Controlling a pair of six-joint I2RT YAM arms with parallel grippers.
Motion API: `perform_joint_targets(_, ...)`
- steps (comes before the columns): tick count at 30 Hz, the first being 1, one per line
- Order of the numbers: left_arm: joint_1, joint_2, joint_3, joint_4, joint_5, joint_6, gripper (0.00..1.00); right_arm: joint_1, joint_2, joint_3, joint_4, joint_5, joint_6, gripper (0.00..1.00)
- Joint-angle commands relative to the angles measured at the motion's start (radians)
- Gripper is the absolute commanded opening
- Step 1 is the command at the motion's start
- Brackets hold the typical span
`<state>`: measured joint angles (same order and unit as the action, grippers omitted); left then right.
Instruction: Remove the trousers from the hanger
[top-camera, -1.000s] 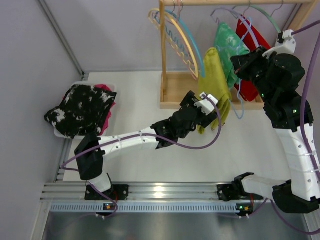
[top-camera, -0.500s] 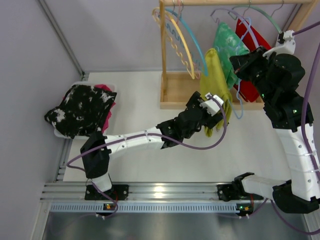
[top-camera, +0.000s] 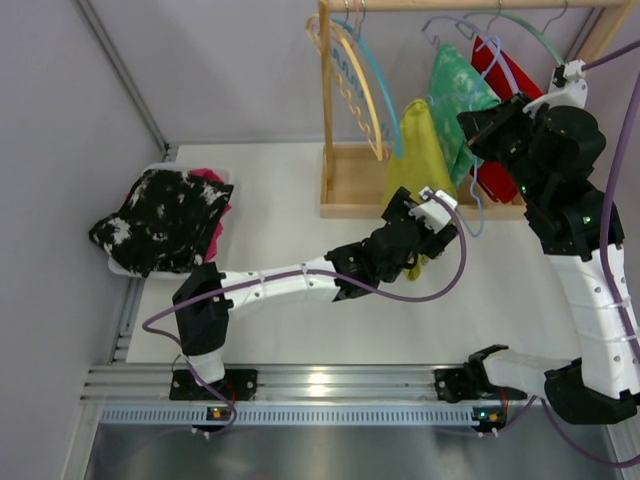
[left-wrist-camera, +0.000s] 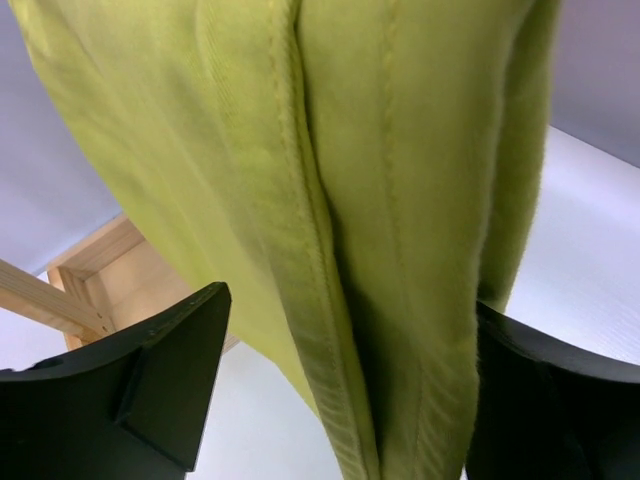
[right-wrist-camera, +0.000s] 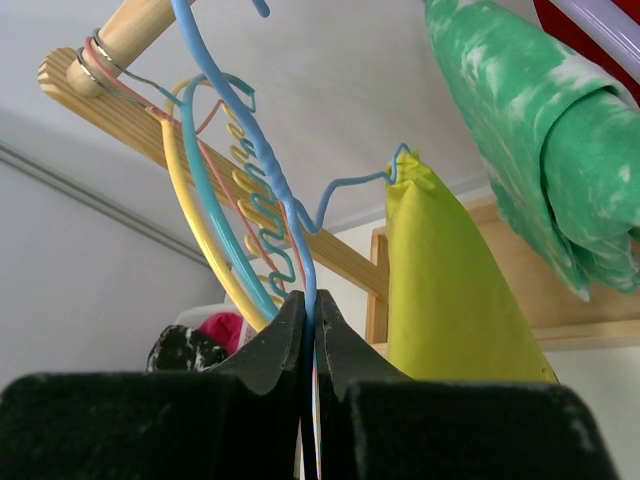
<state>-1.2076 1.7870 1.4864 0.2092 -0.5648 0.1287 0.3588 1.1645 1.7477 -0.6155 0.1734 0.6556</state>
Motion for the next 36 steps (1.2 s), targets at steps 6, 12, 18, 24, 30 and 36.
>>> perform_joint_targets(6,0.013,-0.119,-0.064,0.006,-0.021,-0.026,0.79,0.008,-0.052,0.027,0.181,0.014,-0.016,0.0)
perform_joint_targets(12,0.028,-0.178,-0.132,0.004,-0.009,0.006,0.77,0.008,-0.06,0.022,0.186,0.009,-0.022,0.0)
perform_joint_targets(18,0.059,-0.17,-0.106,0.002,-0.001,0.006,0.76,0.008,-0.063,0.015,0.186,-0.008,-0.013,0.0)
perform_joint_targets(24,0.065,-0.126,-0.049,0.004,-0.001,0.003,0.76,0.008,-0.068,0.003,0.189,-0.043,0.007,0.0)
perform_joint_targets(30,0.072,-0.12,-0.012,0.004,0.016,0.003,0.56,0.008,-0.074,-0.002,0.183,-0.037,-0.007,0.0)
perform_joint_targets(36,0.071,-0.182,-0.02,0.004,0.098,0.003,0.0,0.008,-0.089,-0.054,0.189,-0.015,-0.053,0.0)
